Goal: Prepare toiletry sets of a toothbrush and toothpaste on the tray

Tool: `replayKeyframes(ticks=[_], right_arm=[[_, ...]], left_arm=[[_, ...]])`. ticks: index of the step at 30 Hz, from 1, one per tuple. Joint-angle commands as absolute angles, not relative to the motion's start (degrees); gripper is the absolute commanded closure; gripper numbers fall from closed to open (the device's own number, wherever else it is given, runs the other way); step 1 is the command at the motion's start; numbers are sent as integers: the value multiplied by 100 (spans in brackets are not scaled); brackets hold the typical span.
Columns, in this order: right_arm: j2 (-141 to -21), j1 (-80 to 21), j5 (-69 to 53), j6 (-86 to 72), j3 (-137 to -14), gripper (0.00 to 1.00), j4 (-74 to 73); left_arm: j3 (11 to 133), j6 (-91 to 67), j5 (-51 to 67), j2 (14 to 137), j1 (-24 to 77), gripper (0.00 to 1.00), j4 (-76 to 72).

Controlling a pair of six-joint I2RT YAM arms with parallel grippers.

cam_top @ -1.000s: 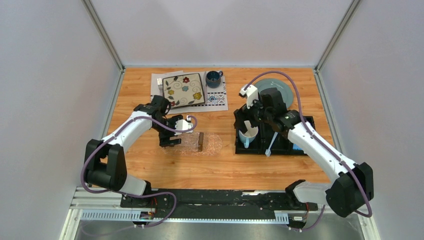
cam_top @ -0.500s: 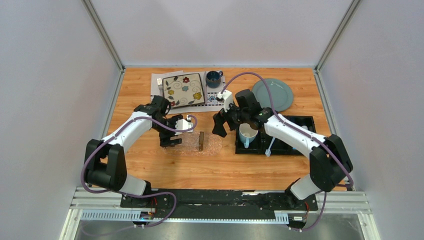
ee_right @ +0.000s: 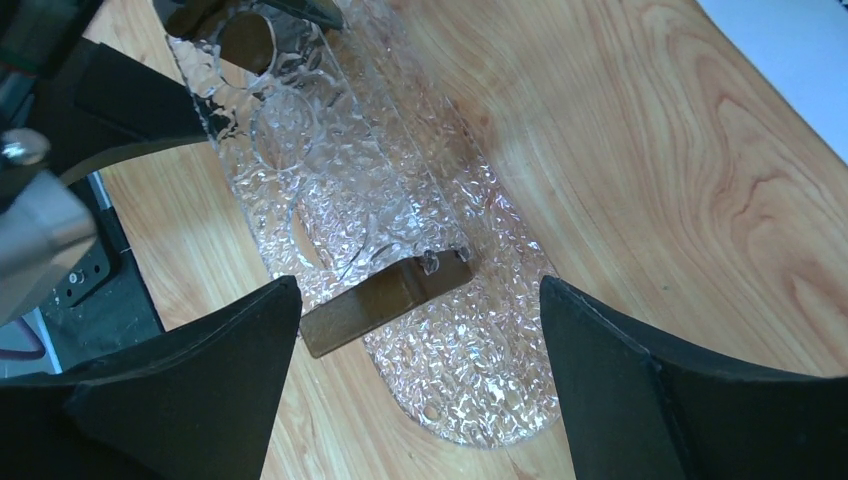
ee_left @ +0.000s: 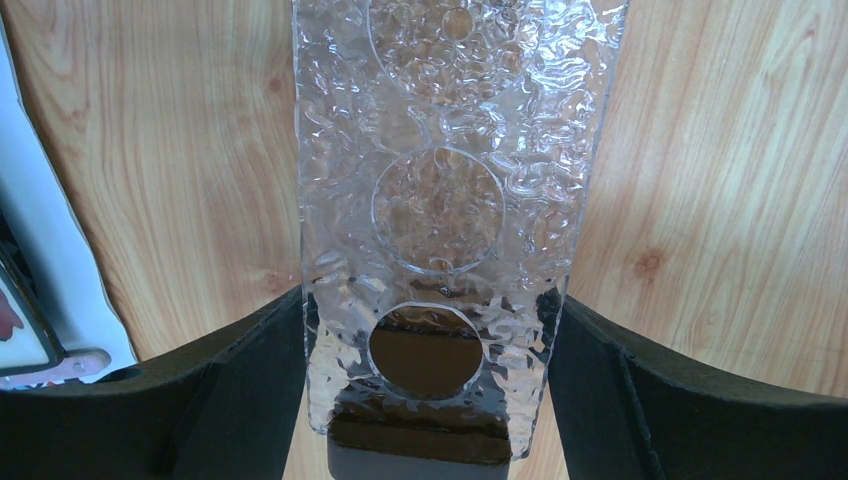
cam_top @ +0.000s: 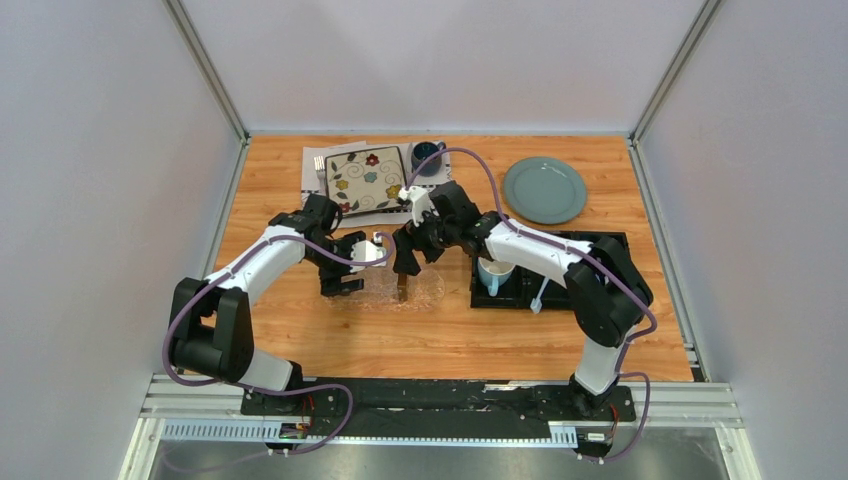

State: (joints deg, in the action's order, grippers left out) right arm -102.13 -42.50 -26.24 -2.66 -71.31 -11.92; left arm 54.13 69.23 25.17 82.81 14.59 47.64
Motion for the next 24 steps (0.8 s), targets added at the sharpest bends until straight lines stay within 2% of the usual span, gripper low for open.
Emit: replayKeyframes(ticks=[1, 24], right_arm=[[-10441, -4359, -2540, -457, -7444, 8, -905], [-11004, -4623, -1222, -352, -7778, 18, -1248]], left_arm=[[5423, 6856, 2698, 8139, 1477, 13, 4649], [5537, 6891, 2751, 8033, 1477, 12, 4746]])
